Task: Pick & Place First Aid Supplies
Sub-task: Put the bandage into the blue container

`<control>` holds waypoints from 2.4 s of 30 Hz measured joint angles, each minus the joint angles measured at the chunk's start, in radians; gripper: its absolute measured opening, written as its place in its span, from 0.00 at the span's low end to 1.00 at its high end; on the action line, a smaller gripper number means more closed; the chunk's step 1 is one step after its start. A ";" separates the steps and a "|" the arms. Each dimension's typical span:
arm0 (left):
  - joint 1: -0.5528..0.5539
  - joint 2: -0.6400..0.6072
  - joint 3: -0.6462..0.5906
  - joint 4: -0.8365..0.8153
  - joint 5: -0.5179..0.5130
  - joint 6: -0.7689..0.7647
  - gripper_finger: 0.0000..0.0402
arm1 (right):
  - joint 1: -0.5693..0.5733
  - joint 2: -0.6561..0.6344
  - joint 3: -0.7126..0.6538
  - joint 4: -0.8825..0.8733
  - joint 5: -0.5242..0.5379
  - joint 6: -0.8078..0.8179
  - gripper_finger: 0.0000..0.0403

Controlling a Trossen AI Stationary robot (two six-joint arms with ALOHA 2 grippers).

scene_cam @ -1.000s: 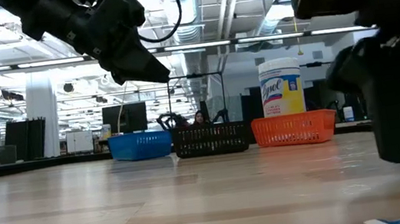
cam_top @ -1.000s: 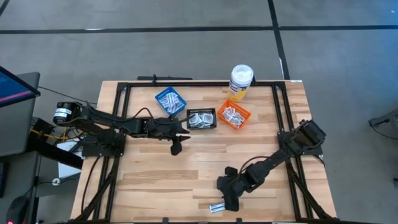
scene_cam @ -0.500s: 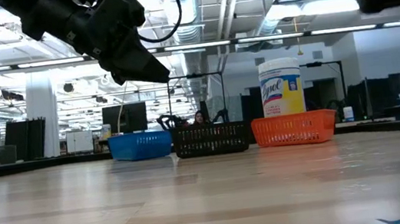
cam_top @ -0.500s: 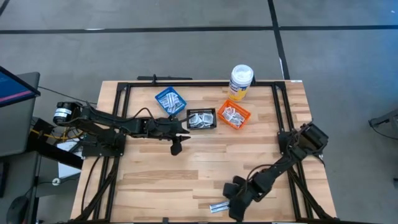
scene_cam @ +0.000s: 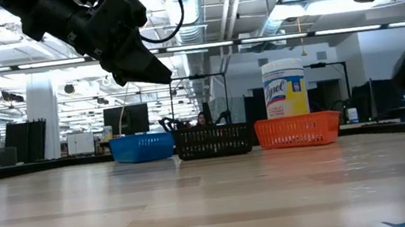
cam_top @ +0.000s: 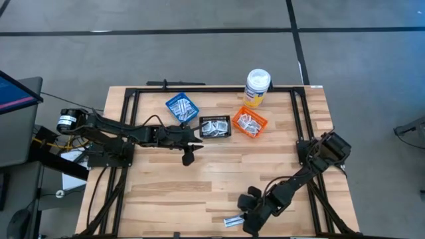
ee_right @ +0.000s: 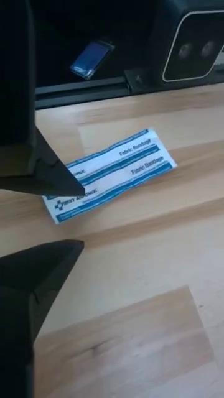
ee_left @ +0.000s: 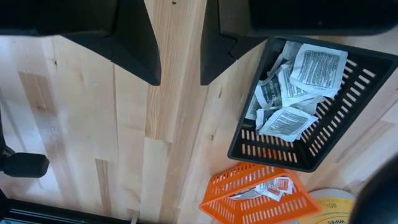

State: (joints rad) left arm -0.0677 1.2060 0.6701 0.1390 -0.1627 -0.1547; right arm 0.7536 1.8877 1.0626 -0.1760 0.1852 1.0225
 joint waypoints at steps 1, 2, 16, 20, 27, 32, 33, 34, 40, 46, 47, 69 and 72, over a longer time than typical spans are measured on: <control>0.000 0.000 0.000 0.000 0.000 0.000 0.28 | 0.005 0.000 0.000 0.000 0.000 0.000 0.29; 0.000 0.000 0.000 0.000 0.000 0.000 0.28 | 0.009 0.000 0.000 -0.001 0.000 0.000 0.29; 0.000 0.000 0.000 0.000 0.002 0.000 0.28 | 0.018 0.112 0.021 0.030 0.015 -0.002 0.28; 0.000 0.000 0.000 0.000 0.002 0.000 0.28 | 0.017 0.125 0.038 0.026 0.018 -0.057 0.20; 0.000 0.000 0.000 0.000 0.001 0.000 0.28 | 0.016 0.126 0.062 0.017 0.023 -0.146 0.01; 0.000 0.000 0.000 0.000 0.000 0.000 0.28 | 0.016 0.124 0.094 -0.006 0.026 -0.187 0.02; 0.000 0.000 0.000 0.000 0.000 0.000 0.28 | 0.015 0.122 0.109 -0.025 0.024 -0.211 0.01; 0.000 0.000 0.000 0.000 0.000 0.000 0.28 | 0.012 0.122 0.124 -0.050 0.023 -0.233 0.01; 0.000 0.000 0.000 0.000 0.001 0.000 0.28 | -0.018 0.121 0.250 -0.313 0.156 -0.350 0.00; 0.000 0.000 0.000 0.004 0.103 0.000 0.28 | -0.088 0.118 0.288 -0.491 0.453 -0.354 0.00; 0.000 0.000 0.000 0.004 0.119 0.000 0.28 | -0.102 0.118 0.288 -0.501 0.510 -0.359 0.00; -0.004 0.279 -0.001 0.210 0.216 0.017 0.41 | -0.318 0.114 0.290 -0.364 0.600 -0.562 0.00; -0.008 0.270 -0.001 0.231 0.216 0.018 0.40 | -0.329 0.114 0.290 -0.363 0.574 -0.562 0.00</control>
State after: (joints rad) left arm -0.0754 1.4764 0.6695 0.3698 0.0536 -0.1370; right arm 0.4247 2.0018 1.3521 -0.5391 0.7592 0.4606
